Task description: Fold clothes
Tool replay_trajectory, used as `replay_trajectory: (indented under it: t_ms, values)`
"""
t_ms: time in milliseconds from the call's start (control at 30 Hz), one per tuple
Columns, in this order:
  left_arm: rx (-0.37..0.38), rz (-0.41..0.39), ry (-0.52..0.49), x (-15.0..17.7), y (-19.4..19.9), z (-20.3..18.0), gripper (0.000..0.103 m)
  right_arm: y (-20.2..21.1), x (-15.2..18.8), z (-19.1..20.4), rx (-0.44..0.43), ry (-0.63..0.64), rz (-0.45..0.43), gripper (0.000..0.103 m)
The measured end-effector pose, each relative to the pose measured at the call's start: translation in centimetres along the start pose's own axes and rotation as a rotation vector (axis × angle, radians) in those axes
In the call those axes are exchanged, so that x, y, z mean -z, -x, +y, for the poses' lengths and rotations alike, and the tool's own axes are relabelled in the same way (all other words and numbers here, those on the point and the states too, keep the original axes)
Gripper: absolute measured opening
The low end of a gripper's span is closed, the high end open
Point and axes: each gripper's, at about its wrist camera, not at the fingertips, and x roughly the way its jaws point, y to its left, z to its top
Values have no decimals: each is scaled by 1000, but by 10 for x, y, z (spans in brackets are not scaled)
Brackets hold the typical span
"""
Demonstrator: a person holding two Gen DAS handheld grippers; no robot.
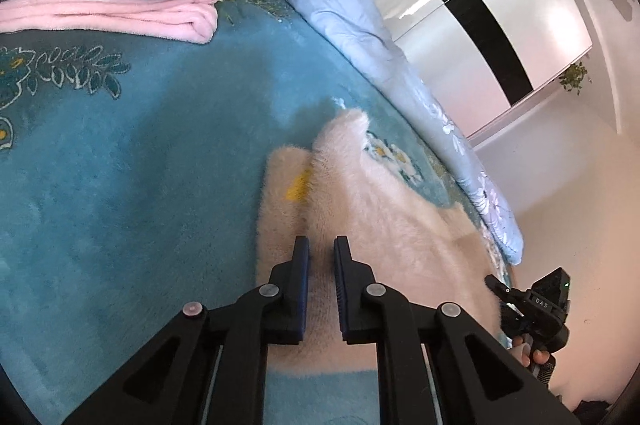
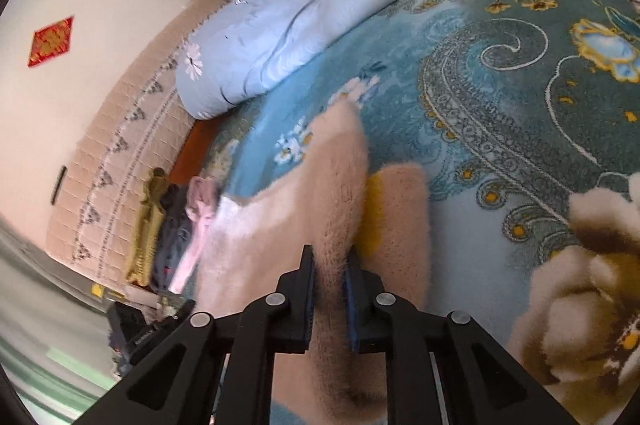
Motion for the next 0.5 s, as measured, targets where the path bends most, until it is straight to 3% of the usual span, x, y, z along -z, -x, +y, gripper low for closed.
replay_trajectory:
  t_ms: [33,67,133,200,300,500]
  values:
    - [-2,3,4,0,0,1,13,4,-1,-3,0,-7,-6,25]
    - [-6,6,8,-1,0,2,15,7,-3,-7,9,-15,-14,40]
    - [-23,6,29,-3,1,6,32,9,-5,-18,5,-55,-15,63]
    - [-39,-4,64,-3,5,14,44,7,-5,-28,-17,-101,-1,64]
    - [-21,4,104,-3,3,23,64,-10,-3,-41,-71,-176,67,74]
    - [35,131,139,-5,-29,26,67,-30,3,-32,-53,-147,123,77]
